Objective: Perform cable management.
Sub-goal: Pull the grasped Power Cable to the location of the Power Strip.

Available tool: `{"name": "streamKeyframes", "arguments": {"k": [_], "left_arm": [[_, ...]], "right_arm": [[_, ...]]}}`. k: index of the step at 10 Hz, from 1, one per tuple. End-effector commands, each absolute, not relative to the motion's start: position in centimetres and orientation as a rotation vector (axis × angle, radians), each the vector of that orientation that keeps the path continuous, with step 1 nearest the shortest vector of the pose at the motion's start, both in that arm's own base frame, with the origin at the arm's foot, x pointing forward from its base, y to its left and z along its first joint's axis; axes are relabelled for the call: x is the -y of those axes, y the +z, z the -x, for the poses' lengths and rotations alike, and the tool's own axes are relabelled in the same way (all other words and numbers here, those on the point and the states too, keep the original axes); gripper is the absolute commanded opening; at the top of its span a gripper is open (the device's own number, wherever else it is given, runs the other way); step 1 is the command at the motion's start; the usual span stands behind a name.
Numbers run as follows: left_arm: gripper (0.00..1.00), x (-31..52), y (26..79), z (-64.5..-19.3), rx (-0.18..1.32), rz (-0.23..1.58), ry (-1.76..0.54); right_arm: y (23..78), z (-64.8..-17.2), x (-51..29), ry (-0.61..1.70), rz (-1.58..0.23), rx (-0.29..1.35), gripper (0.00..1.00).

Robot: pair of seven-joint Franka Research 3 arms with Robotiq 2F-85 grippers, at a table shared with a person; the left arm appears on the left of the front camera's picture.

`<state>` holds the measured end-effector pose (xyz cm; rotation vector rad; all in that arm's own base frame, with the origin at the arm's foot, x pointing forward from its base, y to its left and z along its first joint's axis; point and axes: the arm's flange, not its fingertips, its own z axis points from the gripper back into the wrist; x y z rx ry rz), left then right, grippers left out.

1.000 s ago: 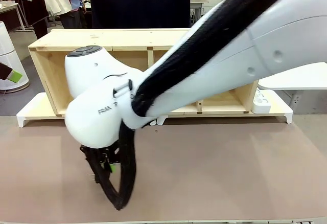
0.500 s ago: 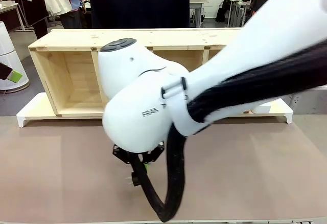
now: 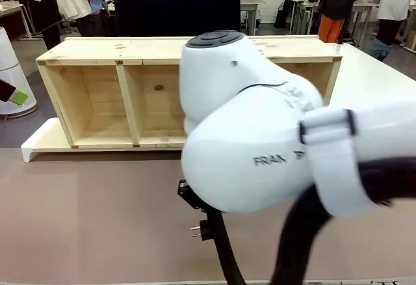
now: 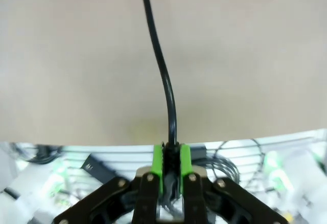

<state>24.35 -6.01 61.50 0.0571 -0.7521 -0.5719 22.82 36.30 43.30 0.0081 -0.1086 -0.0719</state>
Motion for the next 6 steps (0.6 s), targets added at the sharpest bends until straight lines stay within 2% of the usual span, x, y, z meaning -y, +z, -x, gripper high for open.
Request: {"name": "streamKeyframes", "arguments": {"k": [1,6], "left_arm": [[1.0,6.1,61.6,-24.4,0.757,-0.052,-0.565],[1.0,6.1,61.6,-24.4,0.757,-0.052,-0.565]], "right_arm": [[43.7,-21.4,-33.6,-0.115,-0.011,0.113,0.15],[43.8,-22.4,-27.0,-0.416,-0.015,0.195,0.15]]}}
